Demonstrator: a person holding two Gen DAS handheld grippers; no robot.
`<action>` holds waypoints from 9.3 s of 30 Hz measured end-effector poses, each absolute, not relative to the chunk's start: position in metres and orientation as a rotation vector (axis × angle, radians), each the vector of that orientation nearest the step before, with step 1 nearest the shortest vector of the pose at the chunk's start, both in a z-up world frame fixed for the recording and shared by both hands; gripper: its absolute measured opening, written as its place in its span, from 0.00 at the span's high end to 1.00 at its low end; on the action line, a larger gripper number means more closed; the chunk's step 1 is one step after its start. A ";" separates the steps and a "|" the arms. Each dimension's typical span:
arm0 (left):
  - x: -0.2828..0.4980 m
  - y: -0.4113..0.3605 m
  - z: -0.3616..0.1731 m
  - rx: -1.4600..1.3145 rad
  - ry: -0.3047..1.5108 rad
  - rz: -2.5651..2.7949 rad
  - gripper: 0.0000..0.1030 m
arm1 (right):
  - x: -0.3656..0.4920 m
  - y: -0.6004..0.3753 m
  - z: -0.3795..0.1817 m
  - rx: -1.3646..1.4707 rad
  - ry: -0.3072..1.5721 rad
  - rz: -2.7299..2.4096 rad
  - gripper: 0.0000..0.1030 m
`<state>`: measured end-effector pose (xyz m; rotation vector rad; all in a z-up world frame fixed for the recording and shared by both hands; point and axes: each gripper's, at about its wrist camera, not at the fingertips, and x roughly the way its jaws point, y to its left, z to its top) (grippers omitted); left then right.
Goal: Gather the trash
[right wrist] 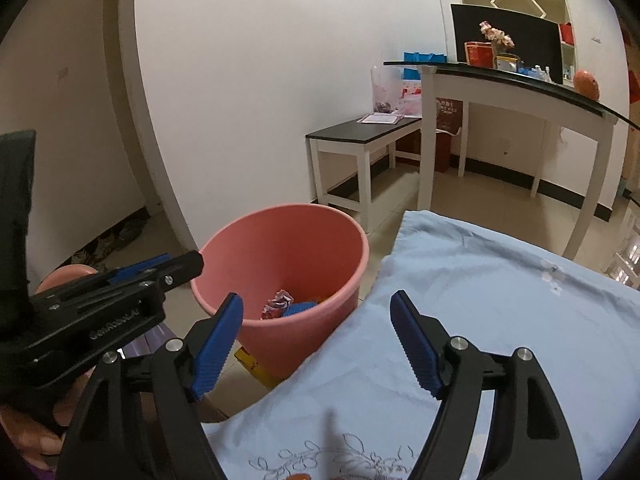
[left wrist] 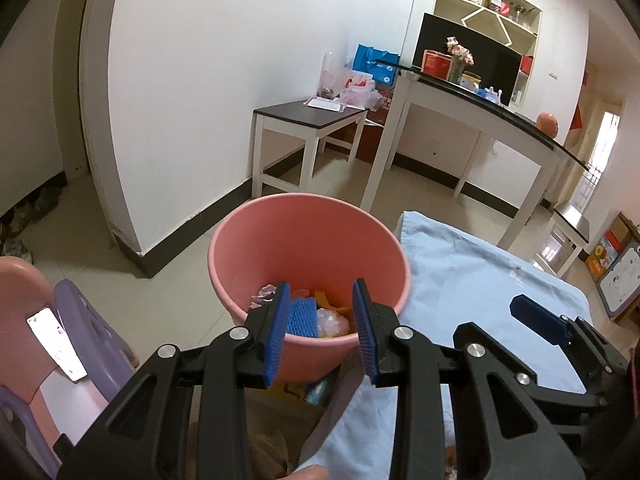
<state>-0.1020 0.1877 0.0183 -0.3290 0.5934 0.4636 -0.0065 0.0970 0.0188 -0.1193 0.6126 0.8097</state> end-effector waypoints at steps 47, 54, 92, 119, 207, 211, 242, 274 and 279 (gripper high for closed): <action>-0.121 0.128 0.028 -0.267 0.576 0.487 0.68 | -0.027 0.023 0.037 -0.078 0.531 0.726 0.28; -0.119 0.126 0.028 -0.267 0.581 0.484 0.68 | -0.027 0.019 0.039 -0.071 0.527 0.716 0.28; -0.123 0.123 0.016 -0.263 0.597 0.484 0.68 | -0.027 0.017 0.030 -0.058 0.546 0.718 0.28; -0.121 0.120 0.009 -0.260 0.615 0.484 0.68 | -0.029 0.014 0.020 -0.045 0.568 0.711 0.28; 0.064 -0.117 -0.087 0.158 0.905 -0.463 0.68 | 0.123 -0.222 -0.071 0.106 0.942 0.044 0.24; 0.059 -0.118 -0.086 0.151 0.906 -0.489 0.68 | 0.117 -0.224 -0.071 0.109 0.944 0.028 0.22; 0.071 -0.114 -0.095 0.200 0.921 -0.514 0.39 | 0.115 -0.212 -0.069 0.158 0.965 0.056 0.10; 0.082 -0.115 -0.093 0.151 0.927 -0.329 0.39 | 0.114 -0.225 -0.074 0.071 0.996 -0.079 0.12; 0.081 -0.116 -0.093 0.153 0.927 -0.327 0.39 | 0.114 -0.223 -0.074 0.052 1.006 -0.087 0.12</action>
